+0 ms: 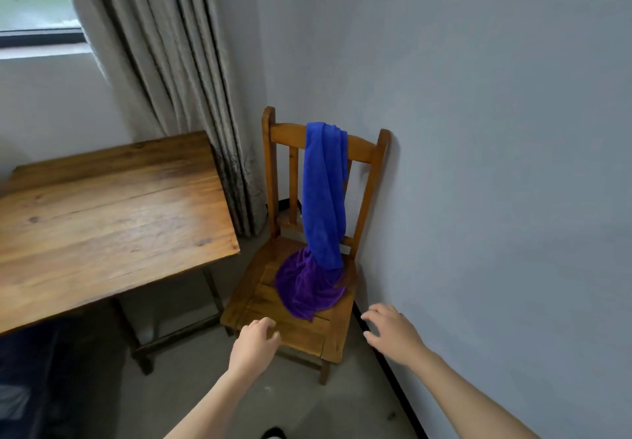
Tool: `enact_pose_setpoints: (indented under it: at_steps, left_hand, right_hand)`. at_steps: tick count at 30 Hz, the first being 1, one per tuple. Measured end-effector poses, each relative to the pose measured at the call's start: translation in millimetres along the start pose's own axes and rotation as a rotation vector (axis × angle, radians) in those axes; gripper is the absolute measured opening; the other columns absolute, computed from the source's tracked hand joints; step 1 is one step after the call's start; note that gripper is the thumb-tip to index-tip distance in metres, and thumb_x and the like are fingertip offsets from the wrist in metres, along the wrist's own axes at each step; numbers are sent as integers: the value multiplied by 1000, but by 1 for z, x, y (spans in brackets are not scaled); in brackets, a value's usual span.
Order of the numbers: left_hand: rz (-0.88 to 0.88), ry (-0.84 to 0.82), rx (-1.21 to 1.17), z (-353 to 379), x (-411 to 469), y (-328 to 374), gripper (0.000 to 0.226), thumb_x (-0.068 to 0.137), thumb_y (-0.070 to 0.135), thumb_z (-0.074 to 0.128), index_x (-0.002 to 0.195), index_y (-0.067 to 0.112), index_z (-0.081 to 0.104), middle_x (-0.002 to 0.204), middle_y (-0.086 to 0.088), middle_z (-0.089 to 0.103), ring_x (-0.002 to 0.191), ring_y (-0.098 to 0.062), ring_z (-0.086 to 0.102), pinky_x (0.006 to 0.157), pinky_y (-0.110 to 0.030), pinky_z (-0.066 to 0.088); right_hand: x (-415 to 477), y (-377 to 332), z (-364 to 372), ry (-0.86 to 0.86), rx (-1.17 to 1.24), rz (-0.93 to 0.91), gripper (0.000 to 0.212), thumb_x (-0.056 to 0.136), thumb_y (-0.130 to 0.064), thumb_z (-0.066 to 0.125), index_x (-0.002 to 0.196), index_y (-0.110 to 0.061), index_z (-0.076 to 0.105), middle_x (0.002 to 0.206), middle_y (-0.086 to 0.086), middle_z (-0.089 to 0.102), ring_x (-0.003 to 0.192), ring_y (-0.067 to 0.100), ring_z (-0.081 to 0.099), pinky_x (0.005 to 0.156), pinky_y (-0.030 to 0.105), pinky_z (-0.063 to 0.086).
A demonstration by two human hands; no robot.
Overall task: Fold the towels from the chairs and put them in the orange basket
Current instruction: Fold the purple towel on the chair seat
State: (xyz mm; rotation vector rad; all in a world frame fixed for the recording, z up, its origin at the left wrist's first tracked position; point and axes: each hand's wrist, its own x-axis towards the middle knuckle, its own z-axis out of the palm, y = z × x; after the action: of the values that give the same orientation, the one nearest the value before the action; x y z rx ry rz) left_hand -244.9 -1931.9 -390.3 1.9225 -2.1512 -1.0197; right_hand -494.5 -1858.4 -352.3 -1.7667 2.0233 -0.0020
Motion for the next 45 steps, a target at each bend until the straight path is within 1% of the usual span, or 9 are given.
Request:
enact_pose_setpoints:
  at_steps: [17, 22, 25, 30, 37, 39, 41, 43, 45]
  left_hand:
    - [-146, -187, 31, 12, 121, -32, 33, 93, 24, 44, 125, 21, 50, 123, 0, 54, 116, -17, 50, 89, -26, 42]
    - [-152, -175, 2, 43, 155, -44, 30, 90, 20, 49, 119, 18, 54, 103, 4, 51, 113, -18, 51, 85, -26, 41]
    - [-215, -183, -25, 73, 171, -53, 34, 90, 19, 51, 124, 15, 54, 117, -3, 57, 115, -19, 52, 86, -25, 40]
    - [-229, -175, -8, 111, 196, -62, 35, 88, 18, 53, 123, 17, 53, 115, -4, 55, 113, -20, 50, 86, -27, 42]
    - [-142, -150, 26, 160, 249, -46, 60, 90, 25, 56, 142, 27, 28, 137, 1, 41, 121, -15, 44, 89, -23, 43]
    - [-88, -174, 47, 171, 261, -51, 67, 88, 28, 58, 145, 27, 22, 143, -1, 35, 123, -14, 43, 91, -22, 43]
    - [-68, -188, 91, 181, 272, -60, 72, 88, 31, 58, 147, 26, 16, 147, -1, 28, 127, -15, 40, 93, -21, 43]
    - [-60, -162, 109, 192, 283, -66, 74, 88, 33, 58, 147, 25, 15, 149, -1, 25, 132, -16, 34, 98, -24, 41]
    - [-50, -142, 95, 201, 291, -67, 72, 88, 32, 59, 147, 24, 19, 148, 1, 27, 134, -17, 30, 102, -25, 38]
  right_hand:
    - [147, 11, 29, -221, -37, 28, 41, 94, -30, 45, 135, -21, 45, 136, -2, 47, 128, 16, 38, 104, 29, 33]
    - [187, 25, 71, -271, -15, 17, 41, 94, -29, 44, 135, -21, 45, 136, -2, 47, 128, 16, 37, 103, 30, 34]
    - [211, 40, 101, -319, 6, 20, 41, 94, -27, 44, 134, -20, 45, 136, -1, 46, 128, 16, 35, 104, 30, 33]
    - [247, 58, 135, -313, -3, -5, 41, 95, -26, 45, 135, -18, 44, 137, 0, 45, 129, 17, 35, 105, 31, 33]
    - [302, 86, 181, -280, -149, -93, 47, 95, -20, 46, 141, -19, 35, 145, 4, 36, 137, 21, 27, 110, 36, 29]
    - [311, 90, 195, -248, -199, -131, 54, 87, -19, 60, 138, -18, 42, 142, 9, 41, 134, 26, 36, 105, 41, 36]
    - [320, 96, 212, -206, -223, -169, 65, 55, -23, 87, 116, -20, 64, 119, 11, 61, 111, 27, 60, 82, 41, 53]
    - [327, 103, 229, -167, -266, -193, 72, 30, -24, 93, 99, -22, 72, 100, 9, 69, 92, 26, 68, 65, 37, 57]
    - [333, 107, 242, -139, -272, -212, 73, 27, -23, 92, 97, -21, 72, 98, 10, 70, 90, 28, 68, 65, 39, 57]
